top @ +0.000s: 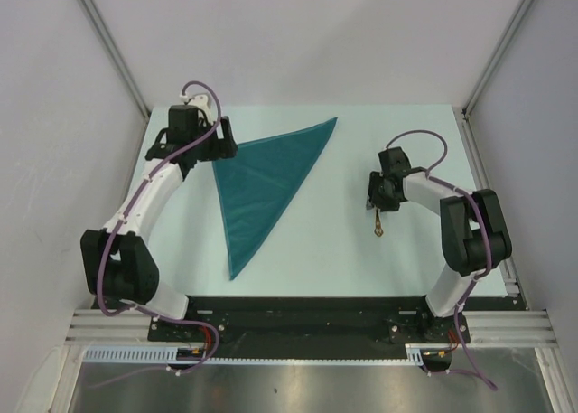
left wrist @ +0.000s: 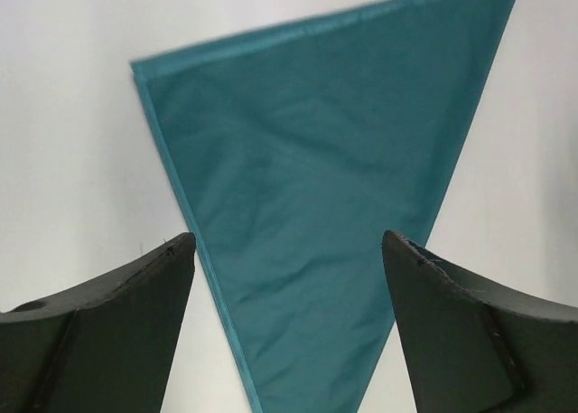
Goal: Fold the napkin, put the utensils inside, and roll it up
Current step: Pick up the knife at the center of the board, then place the knife on the napkin.
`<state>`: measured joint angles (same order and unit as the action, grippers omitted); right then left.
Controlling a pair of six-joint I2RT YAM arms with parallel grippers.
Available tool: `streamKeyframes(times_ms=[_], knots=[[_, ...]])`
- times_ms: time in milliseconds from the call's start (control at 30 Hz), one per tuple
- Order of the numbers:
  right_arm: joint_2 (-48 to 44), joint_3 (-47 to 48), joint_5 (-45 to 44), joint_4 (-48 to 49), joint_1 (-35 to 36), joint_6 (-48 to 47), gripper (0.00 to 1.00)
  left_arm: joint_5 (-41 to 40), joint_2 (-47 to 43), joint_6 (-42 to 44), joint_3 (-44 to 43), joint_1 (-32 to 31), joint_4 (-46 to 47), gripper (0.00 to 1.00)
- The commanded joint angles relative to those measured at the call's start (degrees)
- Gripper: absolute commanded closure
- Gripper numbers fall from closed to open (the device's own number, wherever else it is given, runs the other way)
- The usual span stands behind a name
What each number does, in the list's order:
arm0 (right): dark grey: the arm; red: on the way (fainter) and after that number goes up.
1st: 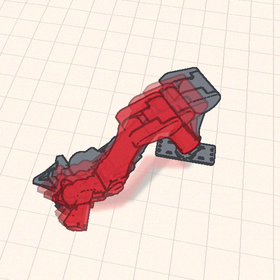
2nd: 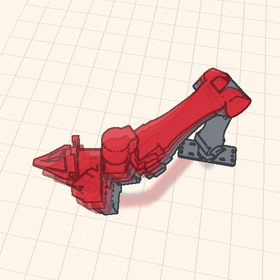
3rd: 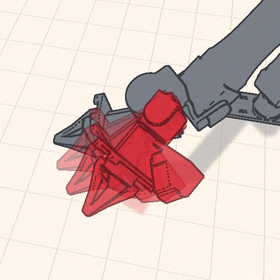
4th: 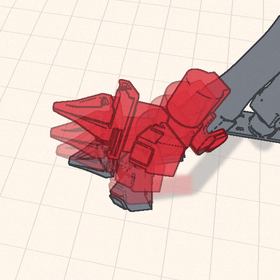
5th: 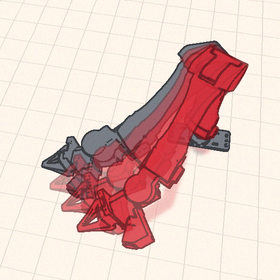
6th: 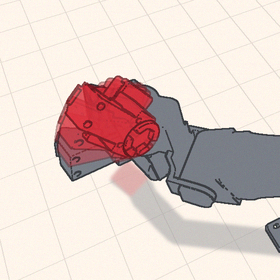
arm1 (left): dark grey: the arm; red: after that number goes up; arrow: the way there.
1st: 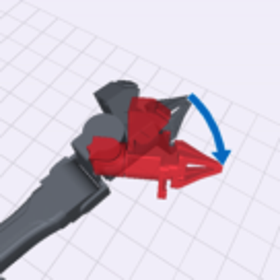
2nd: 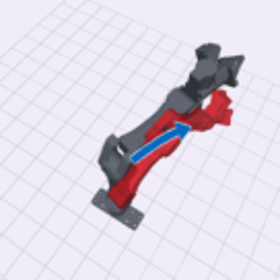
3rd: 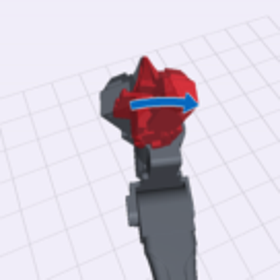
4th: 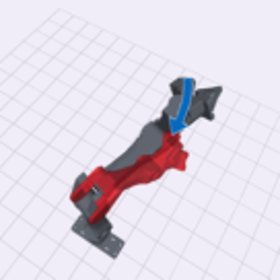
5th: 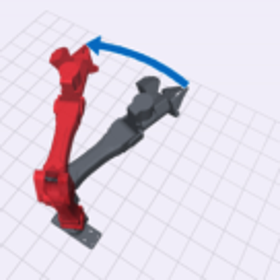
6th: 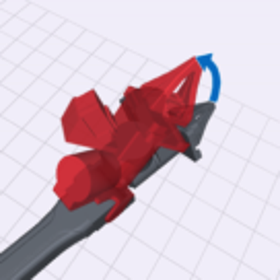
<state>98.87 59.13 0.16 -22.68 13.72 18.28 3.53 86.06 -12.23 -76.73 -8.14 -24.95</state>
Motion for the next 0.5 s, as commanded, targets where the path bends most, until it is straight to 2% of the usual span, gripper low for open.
streamKeyframes(times_ms=[0,200,233,333,467], knots=[[2.5,3.3,-4.2,-0.6,0.3,-0.6,0.51,4.8,-2.3,-1.7,3.5,-1.3,1.6,0.12],[4.9,4.7,-4.7,-1.9,0.2,-0.8,0.61,6.6,-4.9,-2.0,4.5,-2.4,2.4,0.12],[5.5,4.8,-4.1,-2.1,0.2,-0.8,0.74,6.6,-5.2,-2.0,4.5,-2.4,2.5,0.13],[5.9,5.1,-1.2,-2.3,0.3,-0.1,1.00,6.5,-6.2,-2.1,4.5,-2.4,2.4,0.13],[5.4,6.6,-0.8,-2.9,3.7,5.2,1.00,6.5,-7.5,-2.5,4.2,-2.3,2.3,0.12]])
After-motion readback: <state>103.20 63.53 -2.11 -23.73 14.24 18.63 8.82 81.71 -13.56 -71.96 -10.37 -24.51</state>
